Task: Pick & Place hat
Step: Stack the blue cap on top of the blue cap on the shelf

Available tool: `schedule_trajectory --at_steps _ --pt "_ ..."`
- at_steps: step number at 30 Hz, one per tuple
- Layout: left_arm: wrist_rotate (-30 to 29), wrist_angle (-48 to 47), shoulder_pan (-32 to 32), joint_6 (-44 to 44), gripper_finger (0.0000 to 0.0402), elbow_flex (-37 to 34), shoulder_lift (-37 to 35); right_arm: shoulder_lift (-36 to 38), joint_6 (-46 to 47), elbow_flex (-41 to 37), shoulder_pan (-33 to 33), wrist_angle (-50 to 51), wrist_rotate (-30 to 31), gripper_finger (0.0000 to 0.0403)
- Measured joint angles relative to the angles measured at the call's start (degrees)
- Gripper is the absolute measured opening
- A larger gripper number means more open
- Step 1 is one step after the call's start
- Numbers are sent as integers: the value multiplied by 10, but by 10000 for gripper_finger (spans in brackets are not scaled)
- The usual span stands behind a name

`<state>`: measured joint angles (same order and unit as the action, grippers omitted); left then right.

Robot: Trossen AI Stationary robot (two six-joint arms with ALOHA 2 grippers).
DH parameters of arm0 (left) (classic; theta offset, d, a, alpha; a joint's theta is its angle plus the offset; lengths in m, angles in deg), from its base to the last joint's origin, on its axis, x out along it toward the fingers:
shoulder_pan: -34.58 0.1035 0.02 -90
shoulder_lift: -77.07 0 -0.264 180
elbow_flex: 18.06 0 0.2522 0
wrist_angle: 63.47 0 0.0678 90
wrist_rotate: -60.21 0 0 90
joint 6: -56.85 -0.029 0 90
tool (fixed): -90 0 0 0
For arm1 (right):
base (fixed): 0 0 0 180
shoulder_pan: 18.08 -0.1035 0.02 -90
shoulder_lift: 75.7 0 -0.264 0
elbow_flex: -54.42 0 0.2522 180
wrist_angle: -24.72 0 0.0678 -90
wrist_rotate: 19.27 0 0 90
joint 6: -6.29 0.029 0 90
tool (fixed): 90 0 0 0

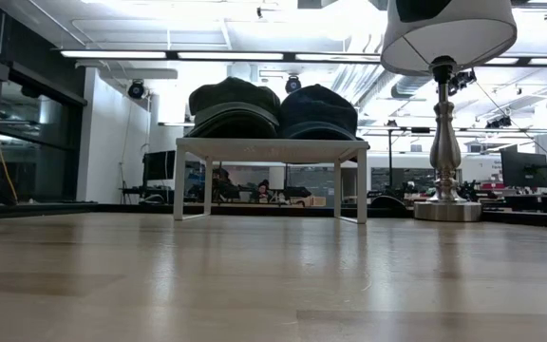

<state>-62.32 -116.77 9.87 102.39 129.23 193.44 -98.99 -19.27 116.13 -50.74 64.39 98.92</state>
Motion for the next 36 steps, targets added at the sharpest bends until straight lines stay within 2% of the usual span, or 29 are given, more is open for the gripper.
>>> schedule_trajectory --at_steps 3,10,15,26,36 --pt "0 0 0 2 1 0 0 0 0 0 0 -1 10 203" --pt "0 -1 0 12 1 0 0 -6 -1 0 0 -25 12 267" --pt "0 -1 0 12 1 0 0 -29 -5 0 0 -28 8 286" --pt "0 -4 0 12 1 0 0 -80 -17 0 0 -58 60 283" --pt "0 -5 0 13 1 0 0 -79 -17 0 0 -63 94 214"
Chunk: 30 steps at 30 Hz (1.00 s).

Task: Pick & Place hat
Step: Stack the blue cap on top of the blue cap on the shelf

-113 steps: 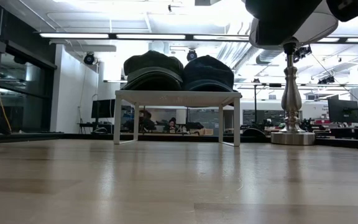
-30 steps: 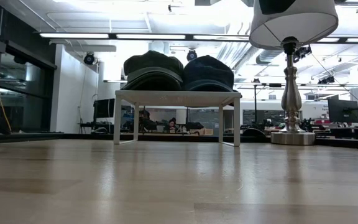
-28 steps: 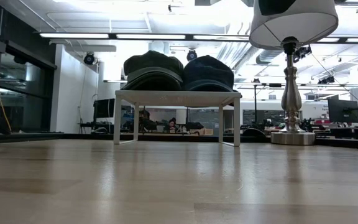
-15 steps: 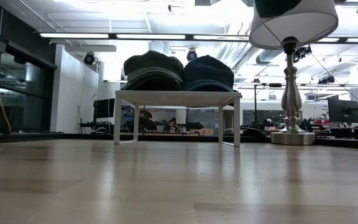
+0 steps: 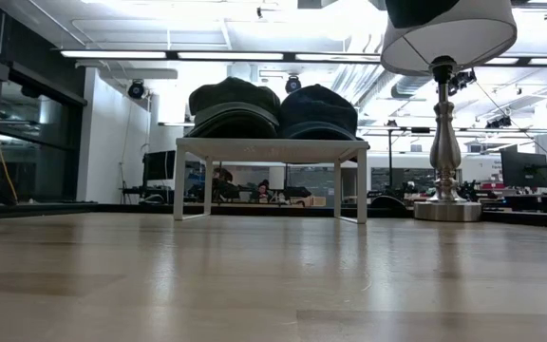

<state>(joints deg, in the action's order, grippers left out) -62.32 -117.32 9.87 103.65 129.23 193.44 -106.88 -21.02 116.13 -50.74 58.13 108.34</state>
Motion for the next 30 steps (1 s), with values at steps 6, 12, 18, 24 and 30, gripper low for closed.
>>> schedule_trajectory --at_steps 6,12,18,24,30 --pt "0 -4 0 0 1 0 0 0 2 0 0 19 10 174" --pt "1 -4 0 0 1 0 0 0 2 0 0 24 27 143" --pt "4 -4 0 0 1 0 0 0 14 0 0 38 27 118" --pt "6 -3 0 0 1 0 0 0 18 0 0 41 27 78" --pt "6 -3 0 0 1 0 0 0 24 0 0 41 14 45"
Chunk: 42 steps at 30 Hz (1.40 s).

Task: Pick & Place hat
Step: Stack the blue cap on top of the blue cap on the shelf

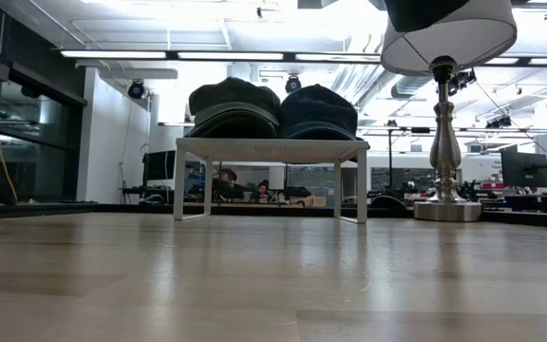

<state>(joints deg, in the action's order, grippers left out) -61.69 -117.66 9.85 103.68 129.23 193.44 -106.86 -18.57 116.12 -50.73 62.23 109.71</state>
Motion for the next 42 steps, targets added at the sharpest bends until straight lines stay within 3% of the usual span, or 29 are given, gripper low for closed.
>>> schedule_trajectory --at_steps 5,12,17,26,36,42 --pt "1 0 0 0 9 0 0 0 39 0 0 0 -4 45" --pt "-12 -2 0 -26 64 0 0 0 82 4 0 14 -11 45" --pt "-42 -23 0 -79 93 0 -12 -42 143 77 0 142 -17 45" --pt "-86 -7 23 -194 107 1 -44 -202 303 263 1 376 -50 45" --pt "36 65 91 -346 108 0 -39 -340 500 435 36 497 -94 45" --pt "44 61 106 -480 108 0 -39 -381 517 488 88 515 -161 45"
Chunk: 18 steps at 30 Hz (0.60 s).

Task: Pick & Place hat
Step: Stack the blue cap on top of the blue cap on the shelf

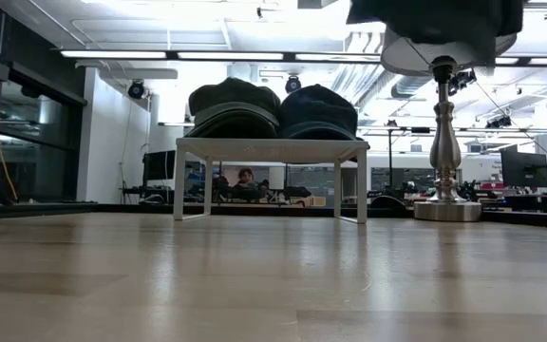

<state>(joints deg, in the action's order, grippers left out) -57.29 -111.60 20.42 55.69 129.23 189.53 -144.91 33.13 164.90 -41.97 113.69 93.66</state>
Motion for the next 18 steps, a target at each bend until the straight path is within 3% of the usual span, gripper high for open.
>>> schedule_trajectory --at_steps 5,8,18 --pt "3 3 10 -89 109 0 0 -17 2 6 28 0 -37 45" --pt "44 3 20 -115 122 0 0 -25 2 6 40 0 -44 45" --pt "90 -60 50 -152 251 0 0 -20 23 6 55 0 -44 45"
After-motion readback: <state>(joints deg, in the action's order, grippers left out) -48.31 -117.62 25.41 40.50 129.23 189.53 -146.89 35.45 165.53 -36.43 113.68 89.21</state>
